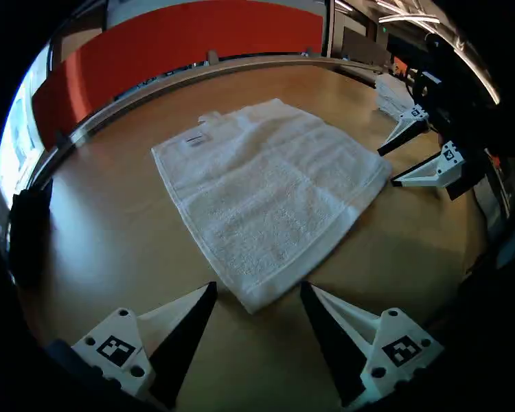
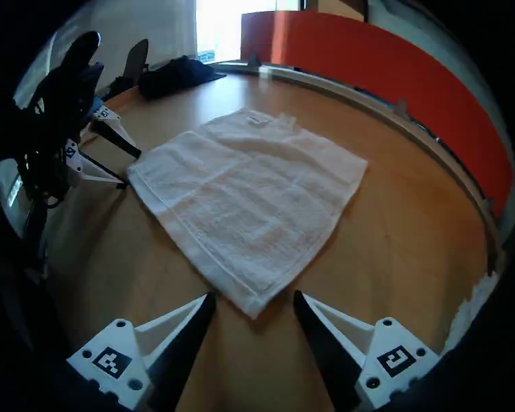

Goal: Fold towel

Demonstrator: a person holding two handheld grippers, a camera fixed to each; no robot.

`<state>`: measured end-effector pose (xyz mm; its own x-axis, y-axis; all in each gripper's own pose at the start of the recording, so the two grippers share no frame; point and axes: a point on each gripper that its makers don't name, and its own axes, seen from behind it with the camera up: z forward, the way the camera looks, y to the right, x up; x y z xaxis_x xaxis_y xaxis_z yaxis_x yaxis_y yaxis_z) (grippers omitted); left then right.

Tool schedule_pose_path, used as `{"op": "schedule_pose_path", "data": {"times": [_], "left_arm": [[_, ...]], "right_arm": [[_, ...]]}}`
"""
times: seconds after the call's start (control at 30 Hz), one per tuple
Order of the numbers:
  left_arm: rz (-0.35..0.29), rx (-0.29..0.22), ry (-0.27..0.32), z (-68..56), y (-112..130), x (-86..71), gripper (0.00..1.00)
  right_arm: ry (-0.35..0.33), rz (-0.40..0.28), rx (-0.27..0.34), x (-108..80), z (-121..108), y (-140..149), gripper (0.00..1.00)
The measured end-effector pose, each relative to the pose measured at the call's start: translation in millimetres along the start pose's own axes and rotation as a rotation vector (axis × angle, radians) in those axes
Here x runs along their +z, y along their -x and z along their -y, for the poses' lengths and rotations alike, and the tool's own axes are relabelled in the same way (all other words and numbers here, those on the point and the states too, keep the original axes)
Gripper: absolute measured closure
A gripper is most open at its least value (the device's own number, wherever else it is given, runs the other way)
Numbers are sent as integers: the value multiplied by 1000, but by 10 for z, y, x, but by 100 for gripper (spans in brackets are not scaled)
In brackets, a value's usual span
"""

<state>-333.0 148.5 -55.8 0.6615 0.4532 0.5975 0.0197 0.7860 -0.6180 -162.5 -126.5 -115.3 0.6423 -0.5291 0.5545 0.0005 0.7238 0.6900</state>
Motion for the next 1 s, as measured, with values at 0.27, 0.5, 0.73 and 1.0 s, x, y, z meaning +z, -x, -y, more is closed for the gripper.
{"op": "schedule_pose_path", "data": {"times": [0.27,0.5,0.73,1.0], "left_arm": [[19,-12,-9,20,-6,5,22],[17,-12,-10,10,-4,10,29],[23,-15,-12,-8,-6,-2,47],[31,-24,-20,-21,-22,7,82]], "right_arm": [[-24,5,-4,18,16,-3,27],[-31,10,-8,23,7,-4,53],[-34,13,-7,31,26,0,79],[-32,18,2,18,42,-4,92]]}}
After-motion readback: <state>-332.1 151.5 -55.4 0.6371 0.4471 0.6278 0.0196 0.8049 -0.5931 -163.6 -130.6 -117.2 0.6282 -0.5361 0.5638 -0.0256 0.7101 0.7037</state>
